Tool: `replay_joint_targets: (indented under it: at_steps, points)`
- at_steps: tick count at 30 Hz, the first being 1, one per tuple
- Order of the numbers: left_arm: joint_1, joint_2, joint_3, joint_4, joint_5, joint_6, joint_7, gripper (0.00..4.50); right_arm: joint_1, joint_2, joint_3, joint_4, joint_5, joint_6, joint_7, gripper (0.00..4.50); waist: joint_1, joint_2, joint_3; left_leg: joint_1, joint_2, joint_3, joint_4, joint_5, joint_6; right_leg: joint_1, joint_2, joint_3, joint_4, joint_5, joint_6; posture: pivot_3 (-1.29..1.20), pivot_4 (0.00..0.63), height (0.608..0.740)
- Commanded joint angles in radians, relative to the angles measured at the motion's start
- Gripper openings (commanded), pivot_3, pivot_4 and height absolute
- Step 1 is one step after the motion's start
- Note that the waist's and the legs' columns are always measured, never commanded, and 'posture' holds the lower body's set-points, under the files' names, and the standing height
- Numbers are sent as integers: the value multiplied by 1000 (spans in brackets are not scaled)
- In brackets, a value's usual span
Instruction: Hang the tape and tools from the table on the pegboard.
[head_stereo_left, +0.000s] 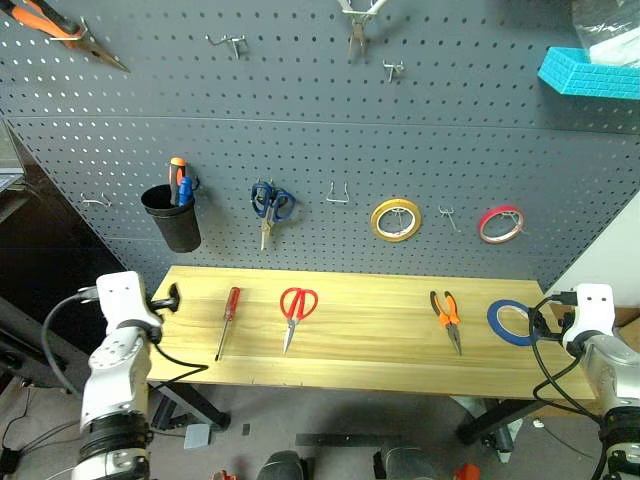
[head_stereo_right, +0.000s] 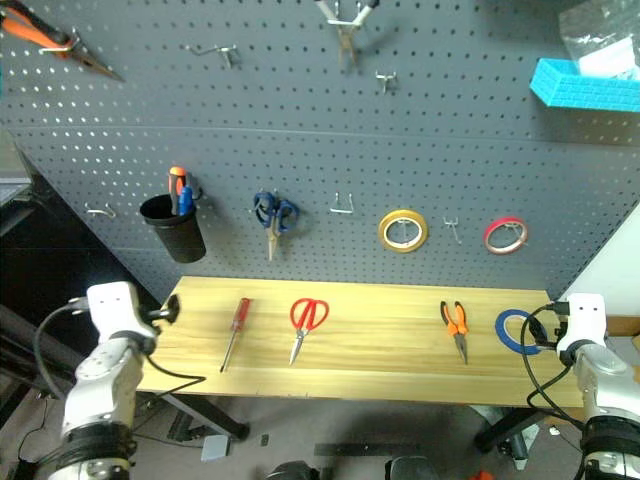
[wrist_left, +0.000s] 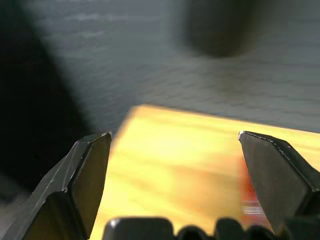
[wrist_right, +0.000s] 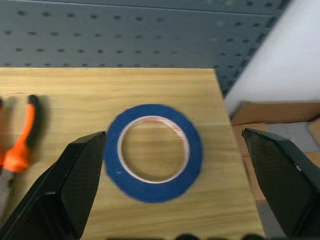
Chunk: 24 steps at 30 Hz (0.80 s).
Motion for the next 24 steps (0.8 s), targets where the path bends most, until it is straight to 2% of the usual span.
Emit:
replay_joint_targets:
  at_steps: [1, 6, 8, 10, 17, 20, 24]
  points:
    - [-11, 21, -137, -169, -9, 45, -165, 4360, -6, -4, 13, -73, 18, 60, 35, 4500, -2, 0, 16, 0, 0, 1, 0, 0, 0, 0, 0, 0, 0, 0, 1, -150, 160, 740]
    - [-57, 58, -328, -319, -42, 71, -431, 4360, -47, -13, 63, -59, -4, 102, 76, 4500, -8, 0, 62, -3, 1, 7, 0, -2, 2, -5, 0, 6, -1, 1, 2, -150, 210, 740]
    - [-106, 69, -404, -337, -28, 60, -524, 4360, -83, -14, 95, -18, -19, 106, 99, 4500, -14, 1, 73, -15, 1, 9, 1, -1, 3, -18, 1, 8, 1, 2, 3, -148, 225, 740]
    - [-156, 74, -454, -337, -27, 59, -598, 4360, -131, -13, 127, 40, -37, 101, 116, 4500, -20, 0, 88, -17, 1, 9, 1, -2, 3, -20, 1, 9, 0, 4, 3, -149, 237, 740]
    - [-282, 74, -553, -281, -2, 37, -769, 4360, -320, -11, 202, 316, -106, 26, 154, 4500, -28, 0, 128, -25, 0, 9, 2, -2, 4, -26, 1, 9, 0, 4, 2, -142, 277, 740]
    - [-321, 61, -570, -253, 11, 24, -794, 4360, -409, -17, 225, 489, -144, -34, 163, 4500, -28, -1, 142, -33, 0, 9, 5, -2, 4, -33, 0, 9, 1, 7, 0, -130, 292, 740]
    - [-336, 55, -574, -248, 21, 18, -806, 4360, -502, -20, 235, 668, -165, -73, 197, 4500, -28, -2, 161, -34, 0, 9, 5, -3, 6, -33, 0, 8, 1, 7, 0, -107, 311, 740]
